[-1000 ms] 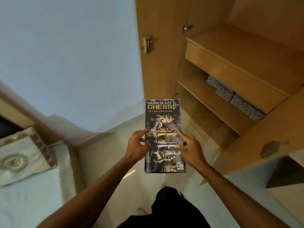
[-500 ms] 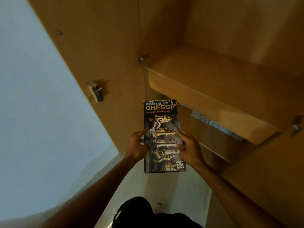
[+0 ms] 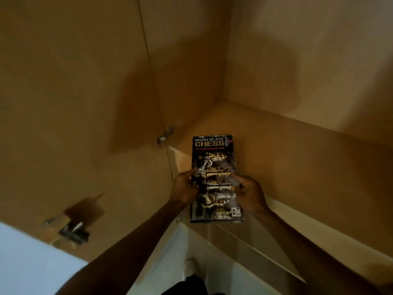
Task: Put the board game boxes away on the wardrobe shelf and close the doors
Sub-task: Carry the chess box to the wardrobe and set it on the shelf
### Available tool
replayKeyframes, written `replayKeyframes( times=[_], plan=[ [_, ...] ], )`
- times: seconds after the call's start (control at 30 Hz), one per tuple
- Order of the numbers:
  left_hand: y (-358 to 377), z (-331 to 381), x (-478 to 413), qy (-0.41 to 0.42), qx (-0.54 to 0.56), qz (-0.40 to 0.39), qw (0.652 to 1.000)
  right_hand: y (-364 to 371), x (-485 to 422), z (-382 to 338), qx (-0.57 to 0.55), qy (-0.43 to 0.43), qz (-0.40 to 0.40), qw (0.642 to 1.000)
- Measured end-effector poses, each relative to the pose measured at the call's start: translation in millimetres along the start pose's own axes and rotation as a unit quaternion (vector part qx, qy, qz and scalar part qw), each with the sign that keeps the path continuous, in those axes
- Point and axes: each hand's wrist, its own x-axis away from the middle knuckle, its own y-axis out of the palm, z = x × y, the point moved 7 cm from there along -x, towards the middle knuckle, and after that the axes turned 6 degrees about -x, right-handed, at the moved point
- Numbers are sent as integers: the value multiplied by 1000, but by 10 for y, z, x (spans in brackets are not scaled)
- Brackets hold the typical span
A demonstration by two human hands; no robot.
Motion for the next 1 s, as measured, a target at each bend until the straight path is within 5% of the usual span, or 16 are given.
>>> replayKeyframes(
  times=[0.1, 0.23, 0.33, 0.4, 0.67, 1.0],
  plan=[
    [56, -59, -763, -1, -58, -37, 998, 60, -606, 39, -14, 4, -17, 1000],
    [230, -53, -1352, 77, -71, -194, 975, 117, -1119, 161, 9, 26, -6, 1000],
    [270, -204, -1707, 95, -266, -261, 923, 164, -1400, 242, 30, 21, -14, 999],
    [208, -221, -1886, 113, -387, -246, 882, 182, -1550, 230, 34, 9, -28, 999],
    [-183, -267, -2173, 97, -415, -31, 904, 431, -1897, -28, 1, -74, -141, 987],
    [-116, -295, -2200, 16, -467, -55, 883, 749, -2129, 59, 40, -53, -246, 967]
  ],
)
